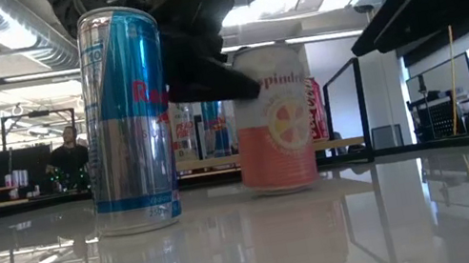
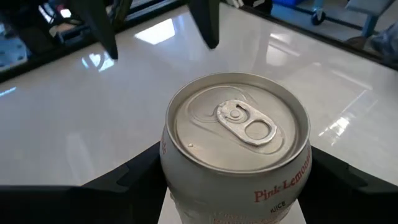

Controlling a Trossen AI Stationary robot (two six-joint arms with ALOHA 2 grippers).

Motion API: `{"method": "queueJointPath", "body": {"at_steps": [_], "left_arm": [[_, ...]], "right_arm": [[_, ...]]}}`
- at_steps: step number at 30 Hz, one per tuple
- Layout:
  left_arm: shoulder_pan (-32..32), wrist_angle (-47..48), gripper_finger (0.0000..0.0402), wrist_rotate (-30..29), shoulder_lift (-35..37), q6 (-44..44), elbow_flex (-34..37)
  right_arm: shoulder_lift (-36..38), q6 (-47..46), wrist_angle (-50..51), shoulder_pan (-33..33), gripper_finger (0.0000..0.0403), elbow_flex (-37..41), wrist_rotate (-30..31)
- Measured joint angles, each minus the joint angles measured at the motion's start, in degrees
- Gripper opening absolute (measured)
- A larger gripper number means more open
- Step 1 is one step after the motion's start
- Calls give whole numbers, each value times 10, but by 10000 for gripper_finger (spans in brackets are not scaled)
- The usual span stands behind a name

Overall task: Place canned beverage on shelf
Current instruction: Put the pink soda can align with the other pink soda can on the shelf

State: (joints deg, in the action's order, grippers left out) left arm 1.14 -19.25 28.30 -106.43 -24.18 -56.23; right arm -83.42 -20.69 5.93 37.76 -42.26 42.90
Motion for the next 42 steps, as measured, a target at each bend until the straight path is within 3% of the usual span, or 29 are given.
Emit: {"method": "queueJointPath", "body": {"at_steps": [6,16,28,32,36,39,42], "left_arm": [[-14,-8,276,-54,0,1,0],[-15,-12,352,-74,3,5,0],[-15,14,358,-102,73,26,0],[-15,58,358,-103,121,31,0],[-16,173,358,-100,183,44,-1],[-16,266,358,-69,225,65,11],[-15,276,358,-33,271,98,60]], "right_arm": [[0,0,0,0,351,0,0],[0,0,1,0,351,0,0],[0,0,0,0,351,0,4],[0,-1,-4,-8,351,0,-7],[-1,0,-31,-24,351,0,-25],[-1,11,-31,-33,351,0,-26],[-1,15,-35,-47,351,-3,-28]]}}
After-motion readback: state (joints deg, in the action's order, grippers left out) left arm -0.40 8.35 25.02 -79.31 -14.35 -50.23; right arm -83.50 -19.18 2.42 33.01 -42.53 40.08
